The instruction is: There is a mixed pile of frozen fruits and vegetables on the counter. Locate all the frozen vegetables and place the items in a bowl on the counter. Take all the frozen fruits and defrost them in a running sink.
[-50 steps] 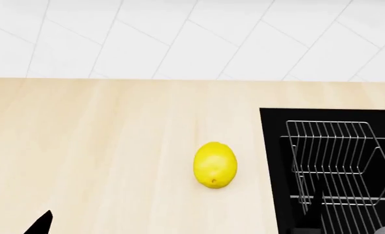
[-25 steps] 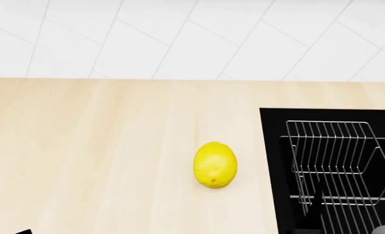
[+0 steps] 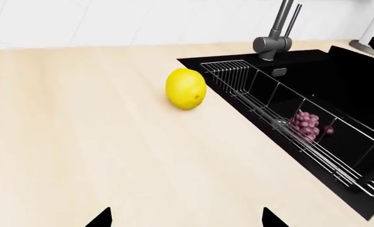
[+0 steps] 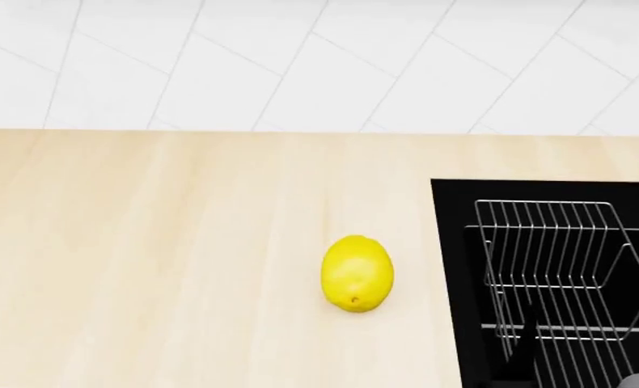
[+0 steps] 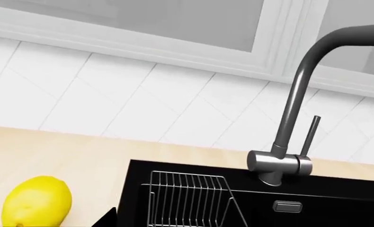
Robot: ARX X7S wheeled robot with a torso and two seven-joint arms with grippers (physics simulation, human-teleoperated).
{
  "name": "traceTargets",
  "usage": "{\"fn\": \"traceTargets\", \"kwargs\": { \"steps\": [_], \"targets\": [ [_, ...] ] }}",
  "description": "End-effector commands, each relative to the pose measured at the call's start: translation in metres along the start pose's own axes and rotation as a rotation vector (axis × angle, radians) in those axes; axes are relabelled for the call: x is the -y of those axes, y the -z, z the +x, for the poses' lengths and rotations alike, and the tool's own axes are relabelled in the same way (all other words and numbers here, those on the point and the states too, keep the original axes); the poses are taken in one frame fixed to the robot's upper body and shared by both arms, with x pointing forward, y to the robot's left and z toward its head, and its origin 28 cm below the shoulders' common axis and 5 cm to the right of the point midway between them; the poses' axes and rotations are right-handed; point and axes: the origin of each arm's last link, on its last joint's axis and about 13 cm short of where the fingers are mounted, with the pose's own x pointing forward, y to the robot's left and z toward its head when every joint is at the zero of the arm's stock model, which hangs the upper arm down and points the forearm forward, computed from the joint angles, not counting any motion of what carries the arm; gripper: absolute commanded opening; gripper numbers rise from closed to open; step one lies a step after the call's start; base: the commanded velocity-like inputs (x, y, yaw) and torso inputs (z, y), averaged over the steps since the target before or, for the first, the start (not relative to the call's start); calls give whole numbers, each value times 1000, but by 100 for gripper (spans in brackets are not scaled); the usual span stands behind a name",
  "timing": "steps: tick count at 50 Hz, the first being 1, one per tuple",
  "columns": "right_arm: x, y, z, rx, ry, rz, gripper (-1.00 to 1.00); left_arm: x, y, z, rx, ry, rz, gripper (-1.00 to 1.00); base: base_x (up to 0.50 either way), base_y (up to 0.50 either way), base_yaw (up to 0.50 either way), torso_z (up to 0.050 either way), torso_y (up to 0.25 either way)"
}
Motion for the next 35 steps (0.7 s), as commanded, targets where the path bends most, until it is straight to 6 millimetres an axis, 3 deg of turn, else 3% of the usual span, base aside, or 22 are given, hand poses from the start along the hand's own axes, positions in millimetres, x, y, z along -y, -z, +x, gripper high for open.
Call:
{"fn": "traceTargets", "kwargs": {
  "steps": [1, 10, 12, 13, 35],
  "targets": [
    [2, -1, 4, 19, 4, 15, 100, 0, 2, 9, 9, 19, 17, 100, 0, 0, 0, 0, 0],
    [4, -1, 4, 15, 7, 12, 100, -1, 11, 7, -36, -3, 33, 100, 0, 0, 0, 0, 0],
    [4, -1, 3, 14, 8, 11, 100, -2, 12, 10, -46, -3, 29, 100, 0, 0, 0, 0, 0],
    [4, -1, 2, 8, 9, 8, 100, -6, 21, 20, -89, -10, 37, 100, 0, 0, 0, 0, 0],
    [6, 0, 3, 1, 16, 4, 100, -14, 40, 40, -182, -39, 42, 100, 0, 0, 0, 0, 0]
  ]
}}
